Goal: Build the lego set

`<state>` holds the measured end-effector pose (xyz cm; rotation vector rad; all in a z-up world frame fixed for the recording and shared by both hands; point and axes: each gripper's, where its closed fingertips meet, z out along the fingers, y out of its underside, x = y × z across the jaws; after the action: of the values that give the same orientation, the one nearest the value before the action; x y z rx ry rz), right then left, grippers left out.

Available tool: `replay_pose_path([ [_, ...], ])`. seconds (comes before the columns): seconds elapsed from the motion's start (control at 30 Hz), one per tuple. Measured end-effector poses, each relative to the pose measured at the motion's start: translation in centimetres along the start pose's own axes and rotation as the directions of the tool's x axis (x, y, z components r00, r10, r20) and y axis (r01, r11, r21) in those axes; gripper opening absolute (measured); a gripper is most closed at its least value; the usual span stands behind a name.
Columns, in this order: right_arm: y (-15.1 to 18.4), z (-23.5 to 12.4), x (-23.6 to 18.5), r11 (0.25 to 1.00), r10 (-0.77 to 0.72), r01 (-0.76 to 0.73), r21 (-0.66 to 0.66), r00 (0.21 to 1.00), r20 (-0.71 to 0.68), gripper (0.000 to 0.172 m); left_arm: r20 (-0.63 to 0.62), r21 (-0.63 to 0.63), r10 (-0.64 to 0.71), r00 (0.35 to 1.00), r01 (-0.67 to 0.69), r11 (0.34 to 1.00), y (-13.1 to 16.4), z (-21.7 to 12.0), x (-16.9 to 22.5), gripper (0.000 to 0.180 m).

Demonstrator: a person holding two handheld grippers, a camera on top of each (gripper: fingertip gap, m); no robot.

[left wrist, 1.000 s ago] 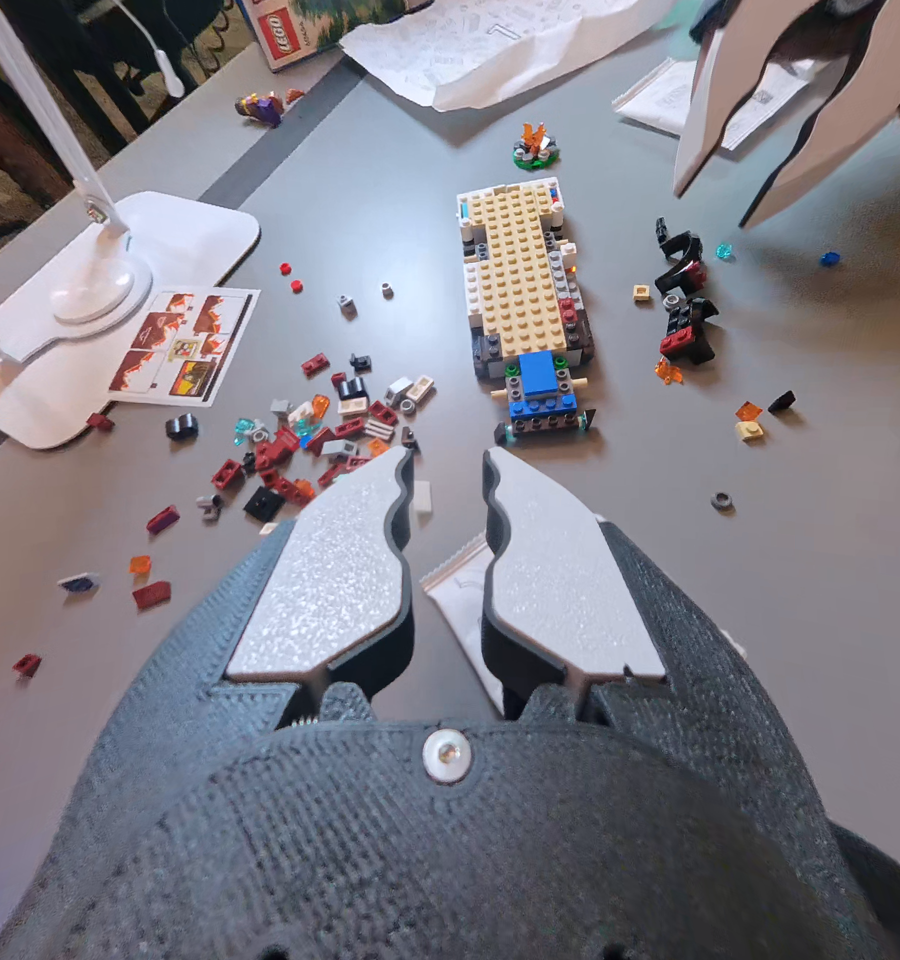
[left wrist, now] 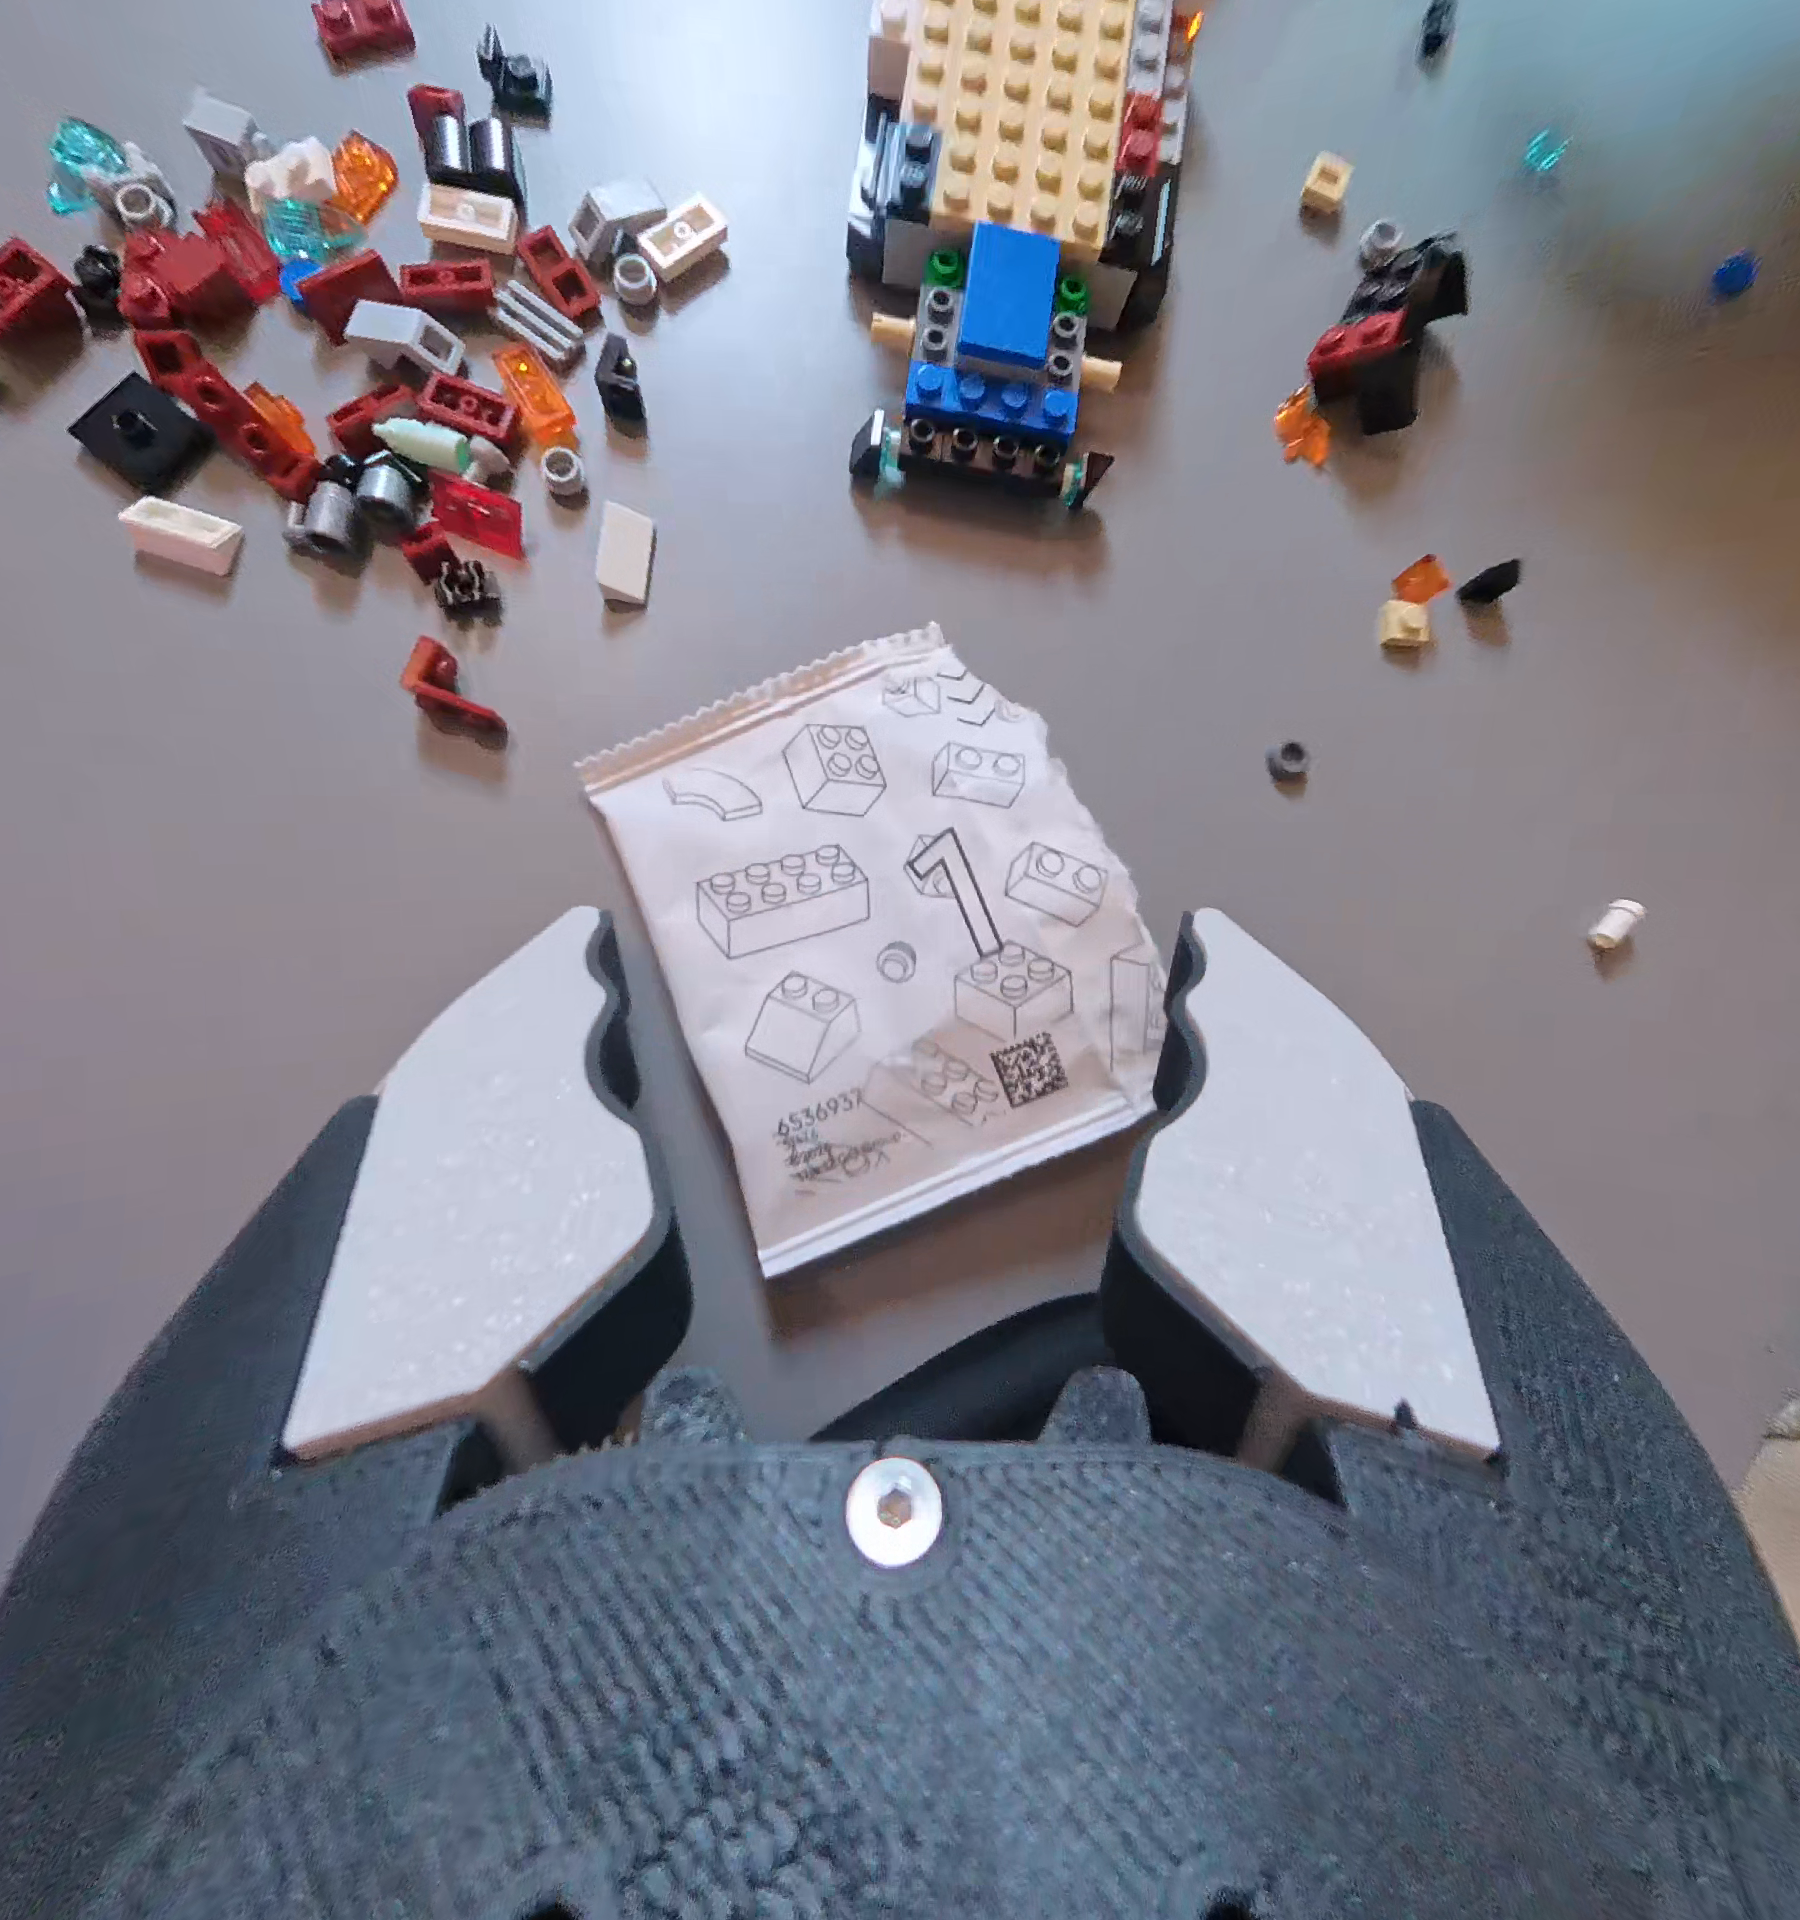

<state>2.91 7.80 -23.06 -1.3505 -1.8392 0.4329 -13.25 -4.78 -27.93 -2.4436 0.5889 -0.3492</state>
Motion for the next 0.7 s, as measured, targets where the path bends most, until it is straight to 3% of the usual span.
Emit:
replay_pose_path([
  [0.1,-0.9,0.7,-0.9,0.999,-0.016,0.015,0.041,1.0,0.019,0.019,0.03,-0.085,0.019,0.999,-0.017,0.996,0.2,1.1,0.0,0.104],
  [0.33,-1.6,1.1,-1.4,0.992,-0.021,0.02,0.124,1.0,0.001,0.016,0.076,-0.141,0.061,0.995,-0.05,0.989,-0.3,1.6,-0.6,0.086],
  [0.47,-1.5,0.7,-0.4,0.986,0.03,-0.023,0.164,0.999,-0.042,0.016,0.046,-0.091,0.096,0.994,-0.092,0.992,-0.8,1.4,-0.4,0.076],
  [0.6,-1.8,0.2,1.3,0.975,0.088,-0.062,0.215,0.99,-0.114,0.016,-0.111,0.049,0.257,0.96,-0.253,0.966,-1.8,0.0,1.6,0.05],
  [0.63,-2.0,0.0,1.8,0.969,0.106,-0.074,0.235,0.986,-0.128,0.016,-0.166,0.066,0.318,0.933,-0.311,0.948,-1.4,-0.3,2.3,0.054],
  [0.7,-2.5,-0.3,2.9,0.961,0.131,-0.085,0.263,0.978,-0.164,0.016,-0.215,0.034,0.352,0.911,-0.353,0.935,-0.5,-0.5,2.3,0.082],
])
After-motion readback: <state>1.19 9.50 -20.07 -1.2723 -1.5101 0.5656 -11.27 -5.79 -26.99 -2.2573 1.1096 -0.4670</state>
